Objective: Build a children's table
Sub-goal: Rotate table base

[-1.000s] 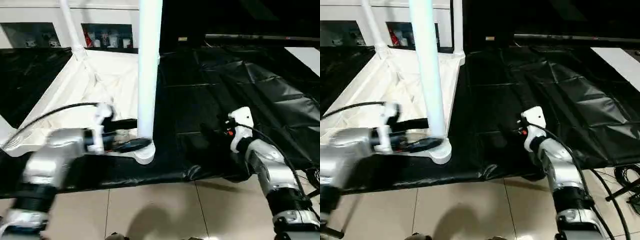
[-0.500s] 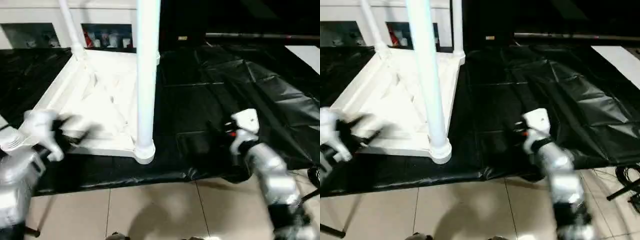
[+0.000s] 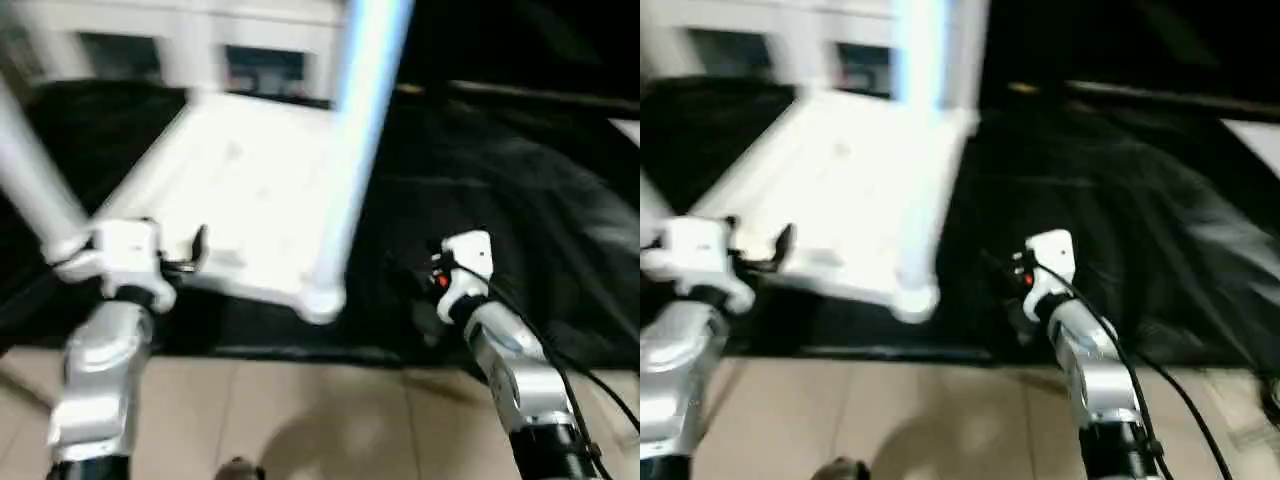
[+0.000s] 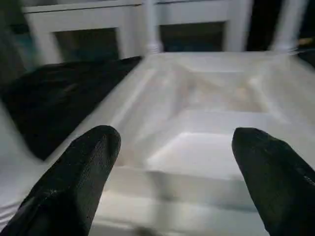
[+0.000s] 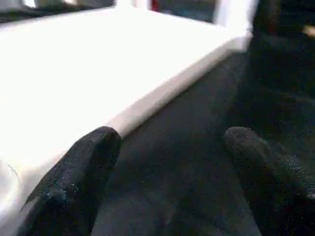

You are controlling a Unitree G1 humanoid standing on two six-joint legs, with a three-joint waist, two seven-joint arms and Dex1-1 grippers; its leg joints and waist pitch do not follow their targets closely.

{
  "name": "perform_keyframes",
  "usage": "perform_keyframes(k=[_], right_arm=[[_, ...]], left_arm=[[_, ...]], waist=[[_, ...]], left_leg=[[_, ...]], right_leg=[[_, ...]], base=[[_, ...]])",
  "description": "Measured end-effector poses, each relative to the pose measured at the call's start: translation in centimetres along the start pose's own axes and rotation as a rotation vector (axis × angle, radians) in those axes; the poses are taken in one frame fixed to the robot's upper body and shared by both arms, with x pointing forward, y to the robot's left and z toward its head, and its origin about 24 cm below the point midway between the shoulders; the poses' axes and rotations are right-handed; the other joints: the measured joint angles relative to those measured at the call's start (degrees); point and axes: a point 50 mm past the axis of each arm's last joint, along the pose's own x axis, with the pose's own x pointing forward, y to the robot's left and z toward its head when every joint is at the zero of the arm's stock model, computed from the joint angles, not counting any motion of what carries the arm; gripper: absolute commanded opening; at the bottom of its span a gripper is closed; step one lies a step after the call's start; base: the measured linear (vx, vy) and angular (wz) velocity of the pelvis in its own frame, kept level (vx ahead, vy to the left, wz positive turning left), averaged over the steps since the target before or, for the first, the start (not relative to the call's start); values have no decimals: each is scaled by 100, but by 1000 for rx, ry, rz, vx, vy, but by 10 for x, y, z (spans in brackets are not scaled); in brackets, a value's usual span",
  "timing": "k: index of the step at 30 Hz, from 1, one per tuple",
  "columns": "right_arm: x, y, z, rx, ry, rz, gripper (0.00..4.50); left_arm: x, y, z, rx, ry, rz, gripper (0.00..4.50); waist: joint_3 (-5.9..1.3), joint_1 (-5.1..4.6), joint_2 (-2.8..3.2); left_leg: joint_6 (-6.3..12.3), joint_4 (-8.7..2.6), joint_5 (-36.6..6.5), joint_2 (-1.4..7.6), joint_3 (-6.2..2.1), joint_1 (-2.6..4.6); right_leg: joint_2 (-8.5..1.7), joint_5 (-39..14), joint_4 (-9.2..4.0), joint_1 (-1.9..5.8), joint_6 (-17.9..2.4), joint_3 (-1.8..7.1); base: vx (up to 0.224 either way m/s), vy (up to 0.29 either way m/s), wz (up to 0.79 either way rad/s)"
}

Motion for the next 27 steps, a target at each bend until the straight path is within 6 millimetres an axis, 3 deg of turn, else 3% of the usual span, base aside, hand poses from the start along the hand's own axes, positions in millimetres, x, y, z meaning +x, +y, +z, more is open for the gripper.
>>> perform_keyframes(k=[1, 3, 6, 10, 14, 16, 20, 23, 27], right_arm=[[1, 0, 3, -3, -8, 0, 388], [0, -2, 3, -5, -8, -3, 388], [-3, -3, -1, 1, 4, -14, 388], [-4, -4, -3, 1, 10, -18, 388], [-4, -5, -2, -4, 10, -18, 388], [-4, -5, -1, -5, 8, -18, 388], [-3, -5, -3, -3, 15, -16, 388], [-3, -4, -4, -3, 20, -11, 388], [-2, -2, -4, -3, 20, -5, 388]], left_arm=[[1, 0, 1, 8, 0, 3, 425], [3, -2, 3, 12, -10, -1, 425], [5, -8, 5, 16, -16, -29, 425], [6, -11, 4, 22, -13, -38, 425], [6, -11, 3, 22, -13, -36, 425], [6, -11, 4, 23, -19, -36, 425], [6, -10, 2, 17, -12, -36, 425], [5, -10, 0, 16, -7, -34, 425], [5, -8, 1, 13, -12, -32, 425]], waist=[[-4, -3, -4], [-17, -15, -26], [-50, -28, -37], [-102, -84, -34], [-176, -112, -61], [-192, -72, -76], [-193, 4, -83], [-191, 12, -82], [-174, 4, -99]], left_leg=[[-7, -14, -20, -2, 34, 57], [-7, -25, -20, -3, 67, 104], [-7, -73, -19, -6, 150, 74], [29, -75, -46, 1, 178, 86], [116, 24, -117, -24, 181, -3], [113, 117, -123, -28, 160, -114], [67, 146, -94, -24, 169, -176], [-3, 143, -52, 4, 186, -156], [-32, 125, -47, 35, 250, -69]], right_leg=[[18, -9, 6, 29, 0, 77], [25, -11, 9, 34, 3, 134], [42, -25, -1, 7, 26, 241], [73, -86, 4, -28, -17, 290], [93, -242, 210, -159, -101, 418], [99, -276, 358, -286, -81, 465], [112, -286, 482, -414, -48, 549], [112, -267, 489, -409, -30, 553], [104, -225, 479, -366, -18, 576]], base=[[53, 13, -11], [57, 11, -13], [95, 7, -19], [113, 2, -6], [96, -14, 5], [32, -10, 4], [0, 0, 0], [-88, -12, 0], [-124, 0, -2]])
